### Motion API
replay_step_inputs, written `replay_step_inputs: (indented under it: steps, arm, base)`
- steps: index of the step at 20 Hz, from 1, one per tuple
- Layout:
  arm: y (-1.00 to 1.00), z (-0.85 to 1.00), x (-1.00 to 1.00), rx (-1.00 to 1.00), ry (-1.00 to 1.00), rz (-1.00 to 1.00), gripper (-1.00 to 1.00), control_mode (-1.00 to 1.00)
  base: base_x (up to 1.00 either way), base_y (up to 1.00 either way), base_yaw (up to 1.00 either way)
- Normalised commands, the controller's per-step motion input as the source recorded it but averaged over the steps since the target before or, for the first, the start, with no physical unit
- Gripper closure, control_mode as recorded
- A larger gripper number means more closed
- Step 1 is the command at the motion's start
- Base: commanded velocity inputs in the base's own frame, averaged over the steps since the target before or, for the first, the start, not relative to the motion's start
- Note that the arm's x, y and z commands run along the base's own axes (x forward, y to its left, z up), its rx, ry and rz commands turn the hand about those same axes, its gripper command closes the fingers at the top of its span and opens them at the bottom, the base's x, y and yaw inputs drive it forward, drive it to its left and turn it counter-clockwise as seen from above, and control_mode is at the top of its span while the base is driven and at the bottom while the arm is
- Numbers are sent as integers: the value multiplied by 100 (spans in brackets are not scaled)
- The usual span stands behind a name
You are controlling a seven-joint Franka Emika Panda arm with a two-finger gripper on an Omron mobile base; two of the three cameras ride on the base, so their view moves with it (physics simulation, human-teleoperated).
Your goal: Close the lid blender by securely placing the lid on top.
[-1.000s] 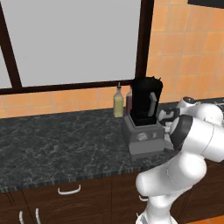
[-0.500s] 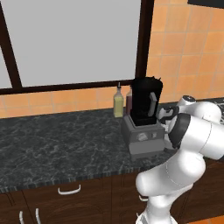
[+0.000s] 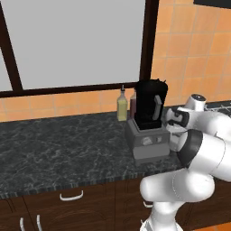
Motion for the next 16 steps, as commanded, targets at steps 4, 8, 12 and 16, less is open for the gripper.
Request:
replay_step_inputs:
  steps: [4,8,12,16]
  arm:
    - [0,73,-19,0,0,0,100,-100]
    - [-13,67,-25,1,-2,0,100,-100]
    - [-2,84,-23,1,-10,0,100,-100]
    - [0,96,-24,0,-17,0,100,-100]
  base:
    - [0,0,0]
    - [0,0,0]
    - [0,0,0]
    - [0,0,0]
